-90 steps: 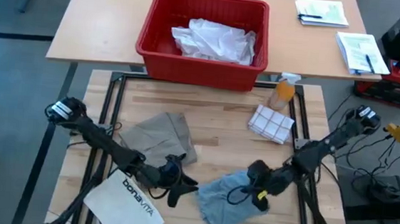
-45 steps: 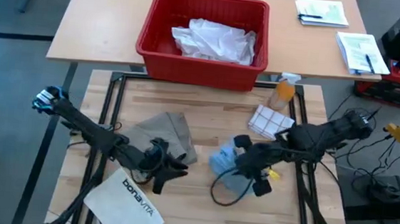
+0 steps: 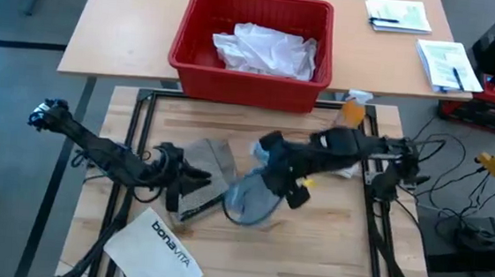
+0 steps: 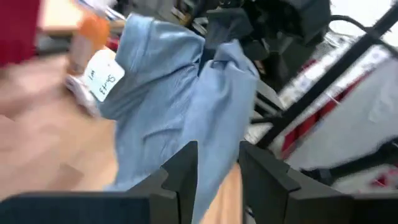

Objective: Fold laundry
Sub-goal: Stack the folded gray shirt on top of the folded gray shorts

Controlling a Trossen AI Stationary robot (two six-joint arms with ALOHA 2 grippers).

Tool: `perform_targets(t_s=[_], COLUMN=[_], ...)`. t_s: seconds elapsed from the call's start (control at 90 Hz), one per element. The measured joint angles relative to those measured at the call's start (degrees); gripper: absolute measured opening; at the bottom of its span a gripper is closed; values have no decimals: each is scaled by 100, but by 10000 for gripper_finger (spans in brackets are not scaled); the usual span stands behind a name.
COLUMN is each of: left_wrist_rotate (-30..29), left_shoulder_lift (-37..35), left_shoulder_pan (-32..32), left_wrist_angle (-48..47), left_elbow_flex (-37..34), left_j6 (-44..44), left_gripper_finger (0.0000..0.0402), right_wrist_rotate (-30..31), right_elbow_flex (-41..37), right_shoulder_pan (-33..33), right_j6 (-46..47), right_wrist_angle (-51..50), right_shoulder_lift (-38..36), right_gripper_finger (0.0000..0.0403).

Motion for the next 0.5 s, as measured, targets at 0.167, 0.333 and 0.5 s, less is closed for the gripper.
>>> perform_targets(t_s=[0.167,0.333,0.5], left_wrist_rotate=[-296,-448,-26], left_shoulder_lift=[222,628,945], left_shoulder_pan=[179,603,1147], left_wrist_angle=[20,-32,311], left_elbow_flex=[0,0,0], left_j6=[-48,-352,-299], left_gripper_finger=[87,81,80], right_wrist_rotate=[-85,-193,-662], right_elbow_flex=[134,134,145], right_shoulder_pan=[-78,-205,-243], right_j6=[-663,-1008,-1088], right_wrist_angle=[-90,-15,71], right_shoulder_lift=[14,14,-19], right_gripper_finger=[0,0,0])
